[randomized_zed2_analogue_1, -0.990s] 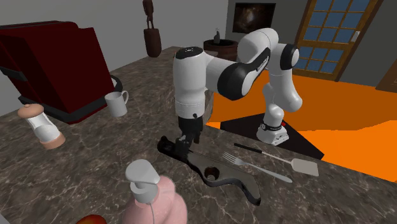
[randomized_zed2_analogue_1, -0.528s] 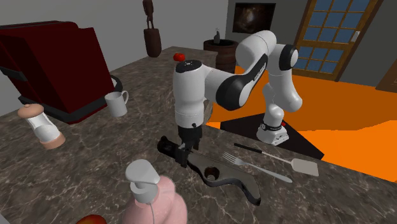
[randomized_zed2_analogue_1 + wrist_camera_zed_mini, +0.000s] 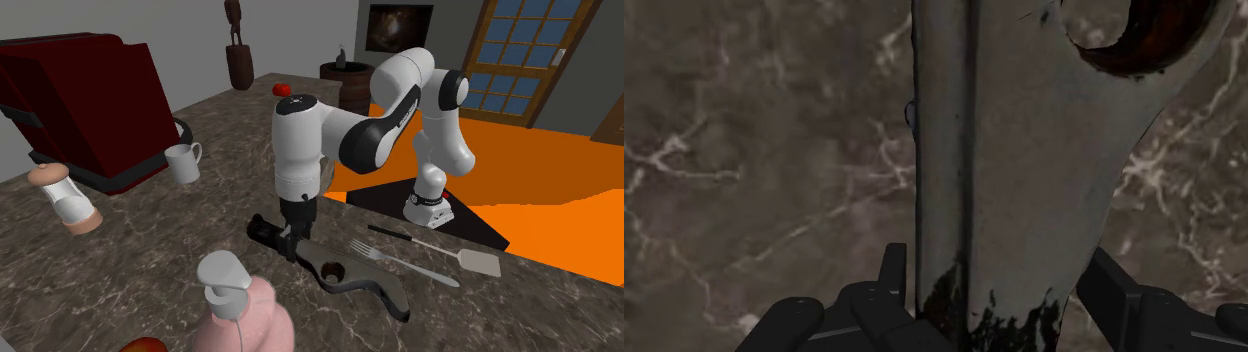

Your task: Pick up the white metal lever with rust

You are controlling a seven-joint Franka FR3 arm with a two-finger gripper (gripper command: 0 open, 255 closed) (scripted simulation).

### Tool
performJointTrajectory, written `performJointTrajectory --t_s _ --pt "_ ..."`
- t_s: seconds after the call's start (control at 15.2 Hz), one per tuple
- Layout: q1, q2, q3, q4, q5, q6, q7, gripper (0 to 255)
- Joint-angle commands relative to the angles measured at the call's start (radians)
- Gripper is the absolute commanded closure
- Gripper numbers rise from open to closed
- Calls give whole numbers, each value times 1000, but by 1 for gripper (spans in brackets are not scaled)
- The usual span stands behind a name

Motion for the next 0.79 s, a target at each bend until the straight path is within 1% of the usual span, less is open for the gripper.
performJointTrajectory --t_s 0.0,0.07,0.73 --pt "0 1 0 0 0 0 0 255" --pt "1 0 1 -2 0 2 1 255" --pt "18 12 3 151 -3 -139 1 255"
